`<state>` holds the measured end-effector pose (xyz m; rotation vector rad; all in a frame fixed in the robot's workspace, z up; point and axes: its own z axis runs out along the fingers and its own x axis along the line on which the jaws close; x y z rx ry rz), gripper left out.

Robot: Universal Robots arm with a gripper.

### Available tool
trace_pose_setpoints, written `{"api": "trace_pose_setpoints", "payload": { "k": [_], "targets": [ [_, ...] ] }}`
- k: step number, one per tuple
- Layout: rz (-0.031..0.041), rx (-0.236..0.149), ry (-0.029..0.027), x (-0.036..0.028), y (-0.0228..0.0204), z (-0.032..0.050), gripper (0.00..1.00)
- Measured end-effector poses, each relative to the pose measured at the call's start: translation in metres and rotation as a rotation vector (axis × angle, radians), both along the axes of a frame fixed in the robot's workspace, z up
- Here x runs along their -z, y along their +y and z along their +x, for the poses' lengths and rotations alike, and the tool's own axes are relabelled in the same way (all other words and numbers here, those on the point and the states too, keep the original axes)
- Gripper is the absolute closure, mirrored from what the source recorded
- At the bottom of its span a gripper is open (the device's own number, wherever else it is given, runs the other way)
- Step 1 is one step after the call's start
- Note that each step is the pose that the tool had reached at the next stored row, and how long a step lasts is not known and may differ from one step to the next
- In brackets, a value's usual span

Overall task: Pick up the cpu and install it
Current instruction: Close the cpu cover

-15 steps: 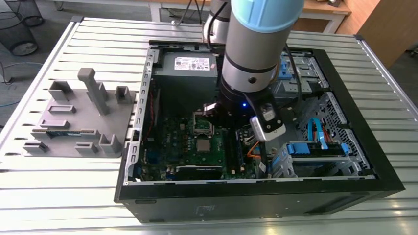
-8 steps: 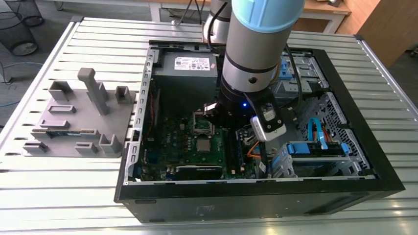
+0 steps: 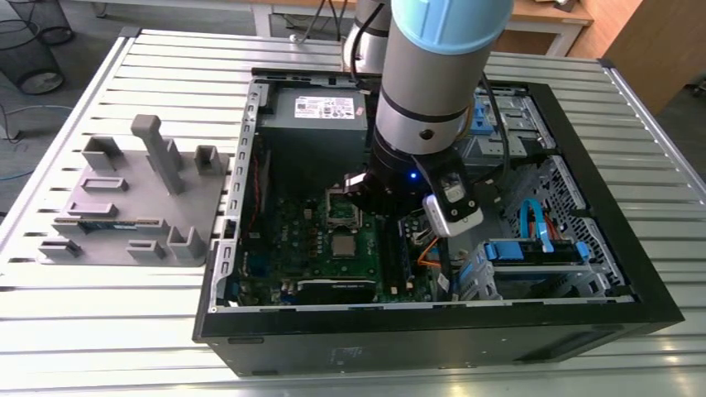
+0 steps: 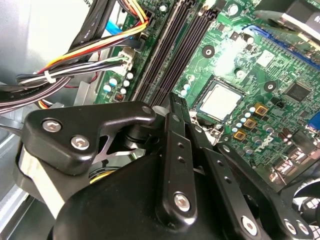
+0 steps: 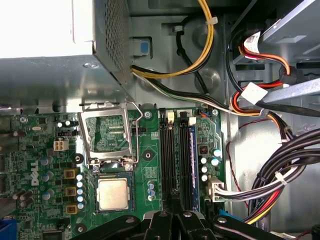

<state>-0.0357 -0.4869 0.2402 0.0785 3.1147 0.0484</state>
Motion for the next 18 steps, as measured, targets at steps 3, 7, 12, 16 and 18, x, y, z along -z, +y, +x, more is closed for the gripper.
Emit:
{"api": "trace_pose_setpoints", "payload": {
  "k": [3, 7, 12, 16, 18],
  "targets": [
    [0.0002, -0.014, -0.0009, 0.0009, 0.0011, 0.0001, 0.89],
    [0.0, -0.042, -0.001, 0.0026, 0.0025, 0.0002, 0.89],
    [-0.0001, -0.079, -0.0011, 0.0045, 0.0041, 0.0002, 0.89],
    [0.0001, -0.118, -0.0011, 0.0059, 0.0041, 0.0001, 0.89],
    [-0.0001, -0.139, -0.0011, 0.0064, 0.0041, 0.0002, 0.89]
  ]
}}
